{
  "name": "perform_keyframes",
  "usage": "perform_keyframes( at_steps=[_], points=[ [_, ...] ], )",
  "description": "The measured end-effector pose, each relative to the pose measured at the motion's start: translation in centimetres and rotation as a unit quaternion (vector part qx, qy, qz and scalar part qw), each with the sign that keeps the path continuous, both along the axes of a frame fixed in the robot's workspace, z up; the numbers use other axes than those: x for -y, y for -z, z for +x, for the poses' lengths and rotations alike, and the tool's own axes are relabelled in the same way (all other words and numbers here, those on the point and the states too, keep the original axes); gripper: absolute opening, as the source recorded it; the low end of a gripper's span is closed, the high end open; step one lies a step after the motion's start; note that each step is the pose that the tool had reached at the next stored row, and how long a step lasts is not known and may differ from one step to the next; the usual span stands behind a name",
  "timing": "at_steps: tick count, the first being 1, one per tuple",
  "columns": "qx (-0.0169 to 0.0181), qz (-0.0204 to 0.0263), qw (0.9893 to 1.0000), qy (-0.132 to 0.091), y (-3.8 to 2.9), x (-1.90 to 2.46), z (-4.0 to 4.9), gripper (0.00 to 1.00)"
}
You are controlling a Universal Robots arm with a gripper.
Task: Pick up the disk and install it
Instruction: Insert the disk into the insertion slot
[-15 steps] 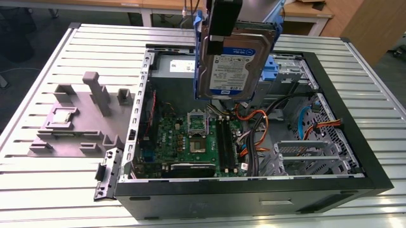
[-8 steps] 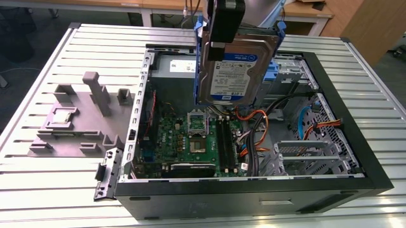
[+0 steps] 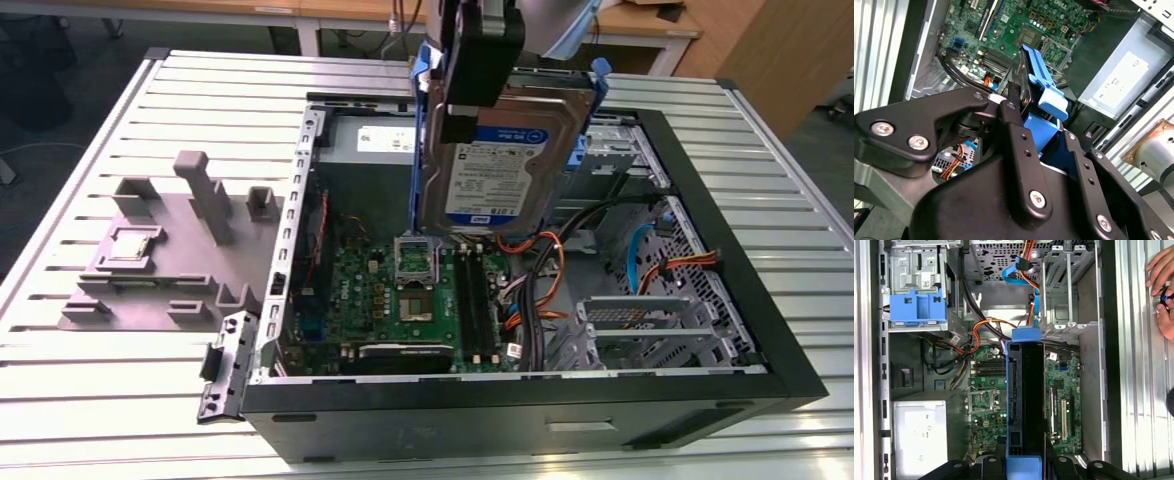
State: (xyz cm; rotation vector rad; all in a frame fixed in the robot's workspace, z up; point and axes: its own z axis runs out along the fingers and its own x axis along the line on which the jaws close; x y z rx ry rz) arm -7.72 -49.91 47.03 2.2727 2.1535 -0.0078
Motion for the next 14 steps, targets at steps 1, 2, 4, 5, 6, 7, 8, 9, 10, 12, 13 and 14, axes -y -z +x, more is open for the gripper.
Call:
perform_keyframes(
  at_steps=[1,2,4,5,6,7,8,9,10,12,13,14],
  points=[
    [0.0,-0.0003,1.0,0.0,0.0,0.13,0.02,0.37],
    [0.0,-0.0006,1.0,0.0,0.01,0.25,0.05,0.37],
    [0.0,-0.0019,1.0,0.0,0.02,0.44,0.15,0.37],
    [0.0,-0.0027,1.0,0.0,0.02,0.51,0.21,0.37],
    [0.0,-0.0034,1.0,0.0,0.02,0.59,0.27,0.37],
    [0.0,-0.0042,1.0,0.0,0.02,0.66,0.35,0.37],
    [0.0,-0.0047,1.0,0.0,0.03,0.74,0.44,0.37],
    [0.0,-0.0052,1.0,0.0,0.03,0.81,0.56,0.37],
    [0.0,-0.0056,1.0,0.0,0.05,0.86,0.72,0.37],
    [0.0,-0.0059,1.0,0.0,0.07,0.88,1.19,0.37],
    [0.0001,-0.0059,1.0,0.0,0.1,0.89,1.42,0.37],
    [0.0001,-0.0058,1.0,0.0,0.12,0.89,1.64,0.37]
  ],
)
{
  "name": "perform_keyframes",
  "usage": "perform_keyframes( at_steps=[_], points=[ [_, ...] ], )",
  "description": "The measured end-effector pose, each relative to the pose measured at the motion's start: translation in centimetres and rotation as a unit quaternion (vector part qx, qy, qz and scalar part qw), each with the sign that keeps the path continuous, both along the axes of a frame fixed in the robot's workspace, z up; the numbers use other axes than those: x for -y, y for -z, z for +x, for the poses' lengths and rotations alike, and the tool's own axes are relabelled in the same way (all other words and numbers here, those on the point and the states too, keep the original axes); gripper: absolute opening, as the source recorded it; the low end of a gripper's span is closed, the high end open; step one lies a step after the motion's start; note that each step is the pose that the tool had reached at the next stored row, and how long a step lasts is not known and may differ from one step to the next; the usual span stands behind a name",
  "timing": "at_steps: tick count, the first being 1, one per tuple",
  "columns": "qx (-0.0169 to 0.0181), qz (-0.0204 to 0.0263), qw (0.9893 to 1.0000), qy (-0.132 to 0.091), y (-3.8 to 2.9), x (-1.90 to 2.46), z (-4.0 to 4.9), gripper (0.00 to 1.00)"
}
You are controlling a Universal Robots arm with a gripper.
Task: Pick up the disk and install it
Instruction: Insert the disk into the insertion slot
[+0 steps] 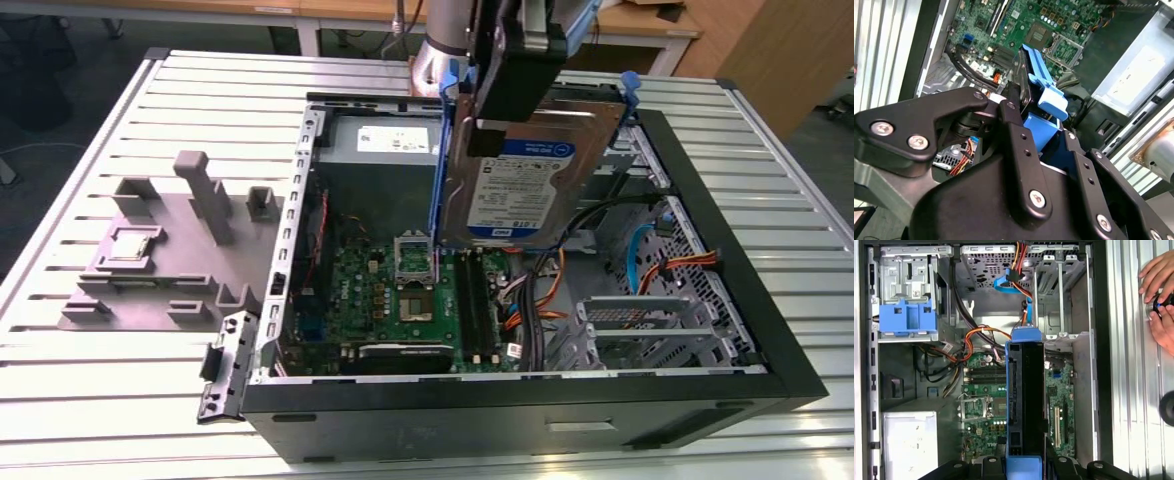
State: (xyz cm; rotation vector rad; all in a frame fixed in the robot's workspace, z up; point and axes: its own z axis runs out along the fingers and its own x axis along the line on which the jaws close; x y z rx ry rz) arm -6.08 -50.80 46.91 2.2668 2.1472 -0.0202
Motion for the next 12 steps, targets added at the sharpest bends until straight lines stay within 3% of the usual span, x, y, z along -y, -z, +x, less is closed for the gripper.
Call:
perform_keyframes(
  at_steps=[6,12],
  points=[
    [0.0,0.0,1.0,0.0,0.11,0.0,1.11,0.37],
    [0.0,0.0,1.0,0.0,0.13,0.0,1.3,0.37]
  ],
)
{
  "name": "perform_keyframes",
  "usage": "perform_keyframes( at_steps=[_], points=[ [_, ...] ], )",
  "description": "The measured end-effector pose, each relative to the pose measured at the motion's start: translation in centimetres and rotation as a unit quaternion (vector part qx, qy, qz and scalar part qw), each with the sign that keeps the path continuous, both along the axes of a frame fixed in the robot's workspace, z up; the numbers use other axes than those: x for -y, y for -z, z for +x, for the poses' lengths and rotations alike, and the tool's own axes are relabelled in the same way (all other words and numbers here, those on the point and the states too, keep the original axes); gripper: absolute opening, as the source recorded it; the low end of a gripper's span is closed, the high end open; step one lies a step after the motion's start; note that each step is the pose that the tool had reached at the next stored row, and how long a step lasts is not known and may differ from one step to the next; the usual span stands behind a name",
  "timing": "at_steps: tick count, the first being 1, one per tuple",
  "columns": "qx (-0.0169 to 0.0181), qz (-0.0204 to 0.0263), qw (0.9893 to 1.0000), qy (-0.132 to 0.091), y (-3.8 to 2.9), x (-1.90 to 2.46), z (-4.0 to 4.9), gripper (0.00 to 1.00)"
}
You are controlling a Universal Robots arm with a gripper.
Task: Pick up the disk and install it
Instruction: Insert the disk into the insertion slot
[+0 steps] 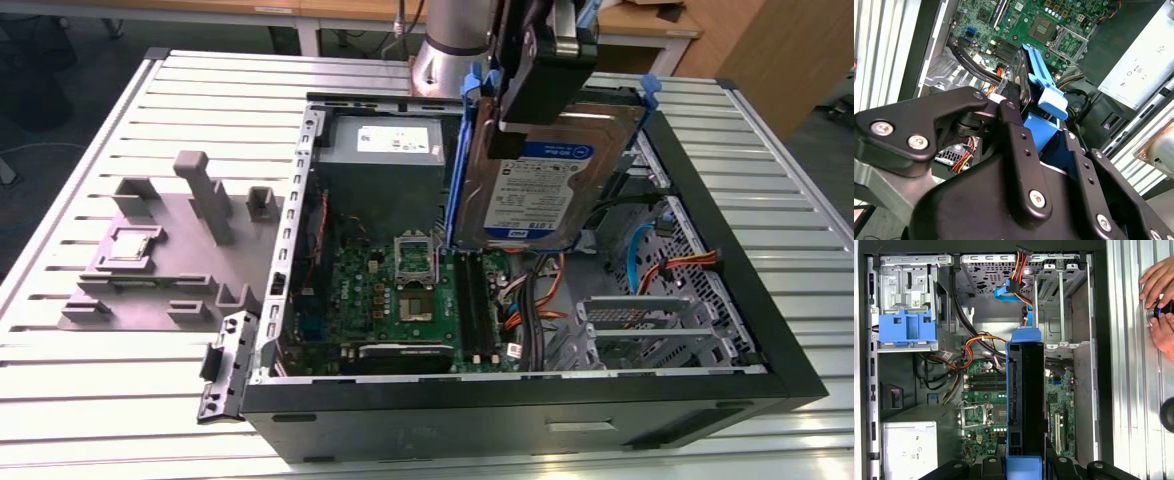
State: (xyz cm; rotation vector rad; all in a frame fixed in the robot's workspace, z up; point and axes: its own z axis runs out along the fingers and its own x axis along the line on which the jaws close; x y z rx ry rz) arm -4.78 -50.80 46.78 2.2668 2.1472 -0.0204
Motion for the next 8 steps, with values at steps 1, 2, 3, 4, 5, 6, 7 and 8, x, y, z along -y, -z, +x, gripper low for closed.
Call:
perform_keyframes(
  at_steps=[1,2,3,4,5,6,7,8],
  points=[
    [0.0,0.0,1.0,0.0,0.0,0.0,0.0,0.37],
    [0.0,0.0,1.0,0.0,0.0,0.0,0.01,0.37],
    [0.0,0.0,1.0,0.0,0.0,0.0,0.01,0.37],
    [0.0,0.0,1.0,0.0,0.0,0.0,0.01,0.37],
    [0.0,-0.0001,1.0,0.0,0.0,0.01,0.01,0.37],
    [0.0,-0.0001,1.0,0.0,0.01,0.05,0.01,0.37],
    [0.0,-0.0002,1.0,0.0,0.01,0.13,0.02,0.37],
    [0.0,-0.0002,1.0,0.0,0.01,0.24,0.02,0.37]
  ],
)
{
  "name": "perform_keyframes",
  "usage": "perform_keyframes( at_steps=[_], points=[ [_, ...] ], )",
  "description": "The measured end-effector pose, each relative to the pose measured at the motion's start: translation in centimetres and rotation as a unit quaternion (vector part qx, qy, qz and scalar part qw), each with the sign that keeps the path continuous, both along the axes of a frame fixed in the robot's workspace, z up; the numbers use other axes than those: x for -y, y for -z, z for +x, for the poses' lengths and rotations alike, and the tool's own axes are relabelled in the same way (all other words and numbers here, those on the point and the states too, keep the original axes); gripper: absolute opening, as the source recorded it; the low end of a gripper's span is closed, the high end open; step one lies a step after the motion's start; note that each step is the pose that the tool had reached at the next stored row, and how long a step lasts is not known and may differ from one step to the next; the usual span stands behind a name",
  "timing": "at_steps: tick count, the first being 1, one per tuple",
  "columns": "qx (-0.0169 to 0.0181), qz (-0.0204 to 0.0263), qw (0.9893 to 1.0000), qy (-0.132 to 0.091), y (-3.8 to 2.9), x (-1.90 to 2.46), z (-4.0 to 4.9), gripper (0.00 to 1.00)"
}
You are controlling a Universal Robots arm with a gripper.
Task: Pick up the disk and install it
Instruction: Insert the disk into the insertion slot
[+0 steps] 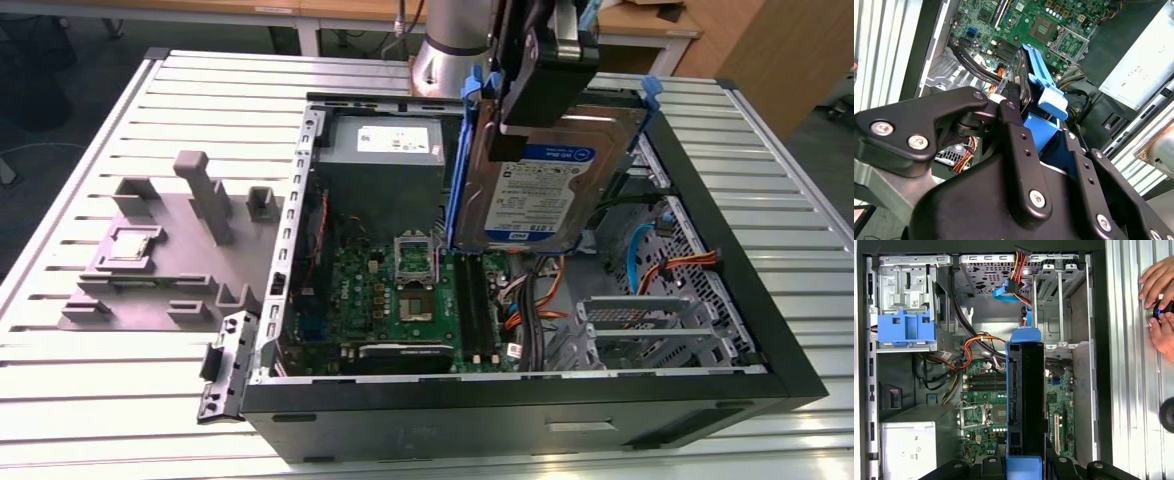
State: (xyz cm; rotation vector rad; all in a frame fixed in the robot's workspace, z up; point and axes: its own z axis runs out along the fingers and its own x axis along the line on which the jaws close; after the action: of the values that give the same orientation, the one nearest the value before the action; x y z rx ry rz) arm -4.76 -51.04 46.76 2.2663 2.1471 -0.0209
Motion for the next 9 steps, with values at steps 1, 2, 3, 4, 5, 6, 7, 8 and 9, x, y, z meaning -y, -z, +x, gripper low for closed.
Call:
perform_keyframes(
  at_steps=[1,2,3,4,5,6,7,8,9],
  points=[
    [0.0,-0.0002,1.0,0.0,0.0,0.17,-0.01,0.37],
    [0.0,-0.0008,1.0,0.0,0.0,0.35,0.0,0.37],
    [0.0,-0.0014,1.0,0.0,0.01,0.48,0.0,0.37],
    [0.0,-0.0018,1.0,0.0,0.02,0.6,0.03,0.37],
    [0.0,-0.0024,1.0,0.0,0.04,0.69,0.1,0.37],
    [0.0,-0.0029,1.0,0.0,0.06,0.72,0.21,0.37],
    [0.0,-0.0034,1.0,0.0,0.08,0.74,0.33,0.37],
    [0.0,-0.0041,1.0,0.0,0.09,0.75,0.46,0.37],
    [0.0,-0.0047,1.0,0.0,0.11,0.76,0.63,0.37]
  ],
)
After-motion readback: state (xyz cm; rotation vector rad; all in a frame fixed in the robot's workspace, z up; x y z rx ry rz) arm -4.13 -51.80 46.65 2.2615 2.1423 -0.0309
